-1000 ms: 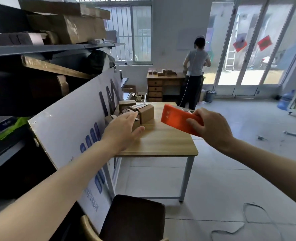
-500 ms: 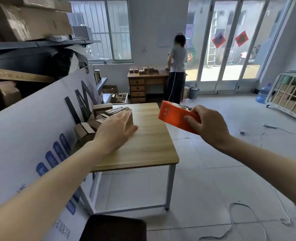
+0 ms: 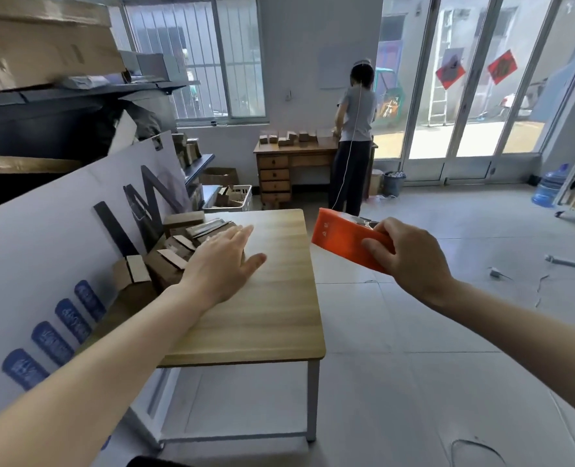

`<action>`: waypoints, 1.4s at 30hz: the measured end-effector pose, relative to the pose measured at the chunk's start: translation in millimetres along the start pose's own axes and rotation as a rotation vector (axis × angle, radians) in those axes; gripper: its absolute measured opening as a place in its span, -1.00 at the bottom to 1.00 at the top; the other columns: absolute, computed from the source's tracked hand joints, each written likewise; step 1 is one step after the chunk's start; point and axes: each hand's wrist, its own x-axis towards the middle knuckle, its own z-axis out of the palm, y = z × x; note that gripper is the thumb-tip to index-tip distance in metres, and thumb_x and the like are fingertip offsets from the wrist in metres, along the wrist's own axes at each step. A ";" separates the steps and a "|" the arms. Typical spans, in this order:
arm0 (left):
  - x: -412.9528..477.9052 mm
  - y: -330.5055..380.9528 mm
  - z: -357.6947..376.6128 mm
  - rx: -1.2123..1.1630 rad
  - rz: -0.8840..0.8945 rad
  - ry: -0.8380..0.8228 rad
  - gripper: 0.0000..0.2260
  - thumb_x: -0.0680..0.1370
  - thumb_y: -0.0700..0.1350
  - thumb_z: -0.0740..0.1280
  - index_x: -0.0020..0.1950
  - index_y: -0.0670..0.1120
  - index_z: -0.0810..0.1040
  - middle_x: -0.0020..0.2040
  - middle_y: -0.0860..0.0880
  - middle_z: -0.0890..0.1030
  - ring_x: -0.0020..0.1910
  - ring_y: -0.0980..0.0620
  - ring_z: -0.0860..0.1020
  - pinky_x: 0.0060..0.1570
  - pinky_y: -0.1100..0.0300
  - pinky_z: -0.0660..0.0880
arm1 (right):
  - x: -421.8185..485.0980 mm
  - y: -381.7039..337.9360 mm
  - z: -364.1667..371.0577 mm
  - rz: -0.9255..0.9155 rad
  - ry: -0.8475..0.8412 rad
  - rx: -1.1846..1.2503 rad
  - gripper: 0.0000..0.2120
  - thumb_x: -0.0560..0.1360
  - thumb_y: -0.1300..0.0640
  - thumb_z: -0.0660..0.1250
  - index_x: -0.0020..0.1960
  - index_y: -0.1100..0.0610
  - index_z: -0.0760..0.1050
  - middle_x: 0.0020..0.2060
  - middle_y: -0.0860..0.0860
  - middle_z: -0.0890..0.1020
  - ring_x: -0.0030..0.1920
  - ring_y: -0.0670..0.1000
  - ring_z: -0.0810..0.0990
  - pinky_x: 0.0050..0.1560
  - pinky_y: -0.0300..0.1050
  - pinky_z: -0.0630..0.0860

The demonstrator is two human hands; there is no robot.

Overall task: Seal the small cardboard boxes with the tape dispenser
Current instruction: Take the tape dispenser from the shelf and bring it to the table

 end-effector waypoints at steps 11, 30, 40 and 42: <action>88.8 -12.3 51.0 -0.003 -0.088 -0.032 -0.41 0.59 0.19 0.16 0.54 -0.05 0.17 0.51 -0.03 0.26 0.47 -0.06 0.26 0.41 -0.04 0.24 | 87.5 58.9 58.9 -0.069 -0.051 0.024 -0.75 0.55 -0.03 0.33 0.04 0.17 0.54 -0.14 0.06 0.65 -0.26 0.01 0.51 -0.23 -0.19 0.34; 215.4 -69.2 84.8 0.044 -0.231 0.011 -0.42 0.60 0.21 0.13 0.54 -0.03 0.18 0.51 -0.02 0.27 0.47 -0.05 0.26 0.41 0.00 0.22 | 255.7 101.0 143.6 -0.214 -0.080 0.099 -0.74 0.55 -0.04 0.32 0.05 0.15 0.53 -0.12 0.05 0.65 -0.19 0.04 0.57 -0.13 0.03 0.57; 295.1 -53.1 127.9 0.117 -0.393 0.004 -0.42 0.58 0.24 0.10 0.54 0.01 0.16 0.52 -0.01 0.25 0.49 0.00 0.22 0.46 -0.03 0.19 | 343.2 175.8 200.9 -0.309 -0.115 0.243 -0.74 0.55 -0.08 0.32 0.07 0.11 0.53 -0.10 0.01 0.66 -0.18 0.00 0.57 -0.13 -0.02 0.57; 319.6 -38.8 139.5 0.132 -0.435 0.002 -0.42 0.58 0.25 0.11 0.54 0.01 0.17 0.52 -0.01 0.26 0.49 -0.01 0.22 0.45 -0.03 0.20 | 363.1 201.8 210.5 -0.326 -0.131 0.281 -0.75 0.54 -0.06 0.33 0.06 0.11 0.54 -0.10 0.01 0.66 -0.19 -0.01 0.56 -0.15 -0.04 0.55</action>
